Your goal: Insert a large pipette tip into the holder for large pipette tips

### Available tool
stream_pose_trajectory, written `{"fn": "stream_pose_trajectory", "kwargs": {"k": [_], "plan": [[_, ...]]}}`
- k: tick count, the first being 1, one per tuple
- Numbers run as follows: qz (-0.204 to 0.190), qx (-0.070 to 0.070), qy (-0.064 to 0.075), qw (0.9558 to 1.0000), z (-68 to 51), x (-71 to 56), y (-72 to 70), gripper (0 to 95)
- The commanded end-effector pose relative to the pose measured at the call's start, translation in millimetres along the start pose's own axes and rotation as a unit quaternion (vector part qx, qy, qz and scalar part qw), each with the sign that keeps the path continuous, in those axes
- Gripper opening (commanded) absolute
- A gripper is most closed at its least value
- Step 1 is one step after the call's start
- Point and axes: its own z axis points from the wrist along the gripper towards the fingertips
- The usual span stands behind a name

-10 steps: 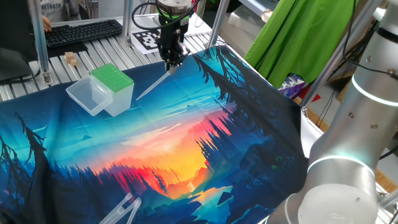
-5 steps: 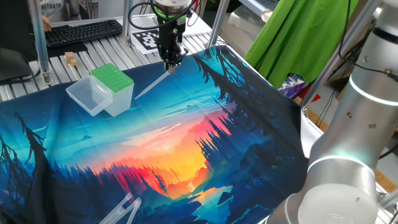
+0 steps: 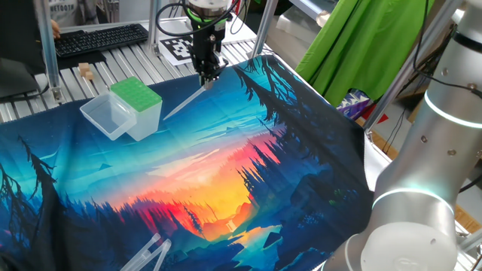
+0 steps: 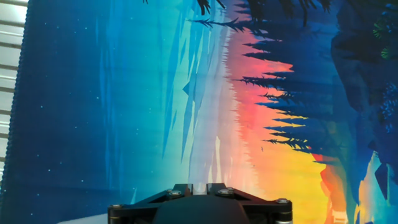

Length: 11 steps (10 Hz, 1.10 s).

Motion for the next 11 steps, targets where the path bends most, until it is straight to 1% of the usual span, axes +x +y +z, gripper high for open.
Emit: {"fn": "stream_pose_trajectory", "kwargs": {"k": [1,4,5,6,7,9,10,11], "plan": [[0.002,0.003,-0.001,1.0000,-1.4,-0.9,1.4,0.0],[0.005,0.002,-0.002,1.0000,-4.8,-5.5,4.9,0.0],[0.002,0.001,0.002,1.0000,-7.2,-9.0,7.8,0.0],[0.000,0.000,0.005,1.0000,-8.1,-9.8,10.2,0.0],[0.012,-0.001,0.007,0.9999,-8.4,-8.6,15.5,0.0],[0.004,-0.004,-0.003,1.0000,-8.5,-6.9,22.5,0.0],[0.014,-0.005,0.000,0.9999,-9.3,-7.2,27.8,0.0],[0.022,0.000,0.000,0.9997,-10.5,-8.3,33.8,0.0]]}}
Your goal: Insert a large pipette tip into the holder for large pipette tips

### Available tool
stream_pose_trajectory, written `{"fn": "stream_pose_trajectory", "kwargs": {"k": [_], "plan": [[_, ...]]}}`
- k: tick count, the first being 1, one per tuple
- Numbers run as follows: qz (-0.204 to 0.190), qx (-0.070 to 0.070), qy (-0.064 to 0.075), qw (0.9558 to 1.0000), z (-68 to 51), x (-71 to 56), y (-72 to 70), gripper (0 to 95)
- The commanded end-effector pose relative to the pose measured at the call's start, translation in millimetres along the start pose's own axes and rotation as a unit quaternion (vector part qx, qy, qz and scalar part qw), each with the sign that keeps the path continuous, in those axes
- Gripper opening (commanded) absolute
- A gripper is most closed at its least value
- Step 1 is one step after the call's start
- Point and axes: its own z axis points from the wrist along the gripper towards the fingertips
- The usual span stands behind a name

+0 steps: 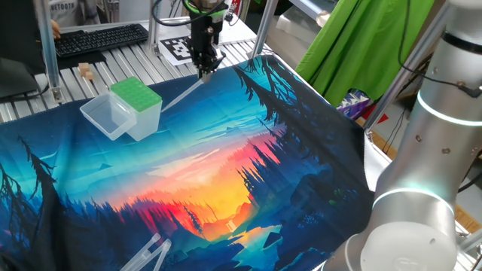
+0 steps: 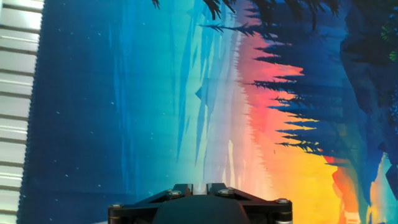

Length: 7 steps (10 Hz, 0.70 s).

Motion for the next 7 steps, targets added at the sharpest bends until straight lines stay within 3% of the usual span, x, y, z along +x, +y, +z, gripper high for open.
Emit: {"fn": "stream_pose_trajectory", "kwargs": {"k": [1,4,7], "plan": [[0.005,0.007,0.000,1.0000,-3.2,-6.1,9.3,0.0],[0.001,0.006,0.002,1.0000,-8.8,-19.9,25.0,0.0],[0.004,0.003,-0.003,1.0000,-8.8,-20.6,36.0,0.0]]}}
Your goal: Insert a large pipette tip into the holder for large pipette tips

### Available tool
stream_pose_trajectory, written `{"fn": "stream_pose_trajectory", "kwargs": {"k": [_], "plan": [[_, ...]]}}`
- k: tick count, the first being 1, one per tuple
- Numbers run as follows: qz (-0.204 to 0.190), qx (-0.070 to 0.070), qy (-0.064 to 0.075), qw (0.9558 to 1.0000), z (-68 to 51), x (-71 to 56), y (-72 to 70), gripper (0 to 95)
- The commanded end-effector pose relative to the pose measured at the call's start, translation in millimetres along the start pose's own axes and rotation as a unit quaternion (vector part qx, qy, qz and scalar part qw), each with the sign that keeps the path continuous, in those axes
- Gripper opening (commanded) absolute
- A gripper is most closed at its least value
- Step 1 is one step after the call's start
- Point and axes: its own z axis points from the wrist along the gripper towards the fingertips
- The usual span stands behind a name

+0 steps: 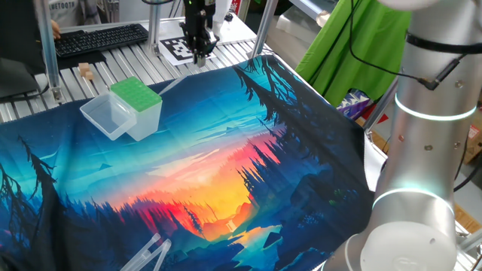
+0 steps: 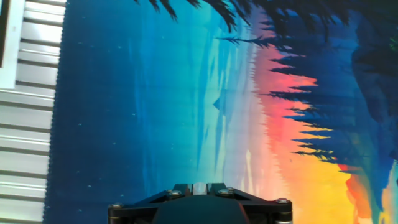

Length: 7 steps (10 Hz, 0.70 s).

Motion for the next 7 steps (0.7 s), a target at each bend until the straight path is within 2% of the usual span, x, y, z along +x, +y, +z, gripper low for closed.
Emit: {"fn": "stream_pose_trajectory", "kwargs": {"k": [1,2,5,7], "plan": [[0.000,0.000,-0.009,1.0000,1.3,-0.2,3.2,0.0],[0.002,0.002,-0.015,0.9999,2.0,0.8,9.0,0.0],[0.002,0.002,-0.021,0.9998,1.6,-1.7,17.8,0.0],[0.002,0.004,-0.036,0.9994,0.9,-3.2,28.7,0.0]]}}
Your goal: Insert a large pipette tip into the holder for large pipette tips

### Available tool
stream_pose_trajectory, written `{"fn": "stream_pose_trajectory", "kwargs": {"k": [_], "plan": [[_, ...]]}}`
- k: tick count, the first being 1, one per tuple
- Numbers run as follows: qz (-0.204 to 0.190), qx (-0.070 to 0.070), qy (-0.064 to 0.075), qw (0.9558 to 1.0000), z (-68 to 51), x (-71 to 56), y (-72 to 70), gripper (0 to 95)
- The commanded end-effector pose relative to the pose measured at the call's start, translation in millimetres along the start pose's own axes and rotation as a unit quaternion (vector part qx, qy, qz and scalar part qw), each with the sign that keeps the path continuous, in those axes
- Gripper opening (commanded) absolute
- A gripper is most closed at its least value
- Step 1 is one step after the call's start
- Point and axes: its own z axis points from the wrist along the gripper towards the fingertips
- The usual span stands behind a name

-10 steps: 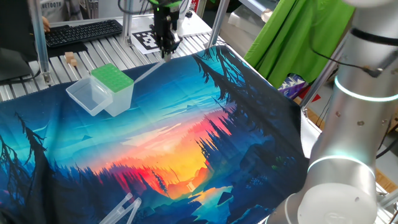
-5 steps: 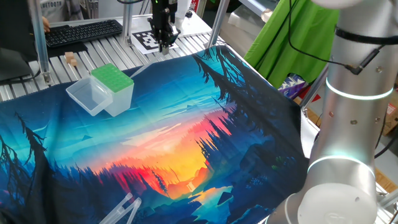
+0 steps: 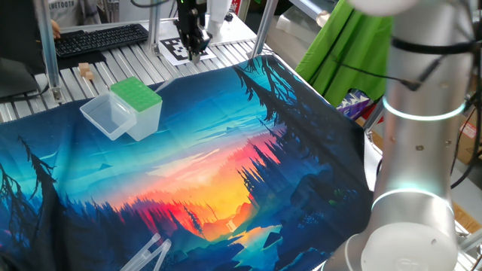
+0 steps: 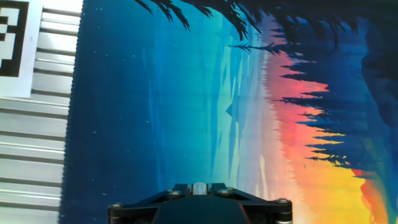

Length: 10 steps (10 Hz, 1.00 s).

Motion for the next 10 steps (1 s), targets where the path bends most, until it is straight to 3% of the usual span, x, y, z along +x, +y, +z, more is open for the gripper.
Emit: {"fn": "stream_pose_trajectory", "kwargs": {"k": [1,2,6,7,10], "plan": [[-0.003,-0.005,-0.009,0.9999,-0.1,-2.0,0.1,0.0],[-0.002,-0.005,-0.023,0.9997,-3.8,-3.1,2.4,0.0],[-0.001,-0.010,-0.035,0.9993,-11.9,0.6,3.4,0.0],[0.001,-0.017,-0.043,0.9989,-13.4,4.5,3.6,0.0],[0.001,-0.021,-0.065,0.9976,-15.1,10.9,4.4,0.0]]}}
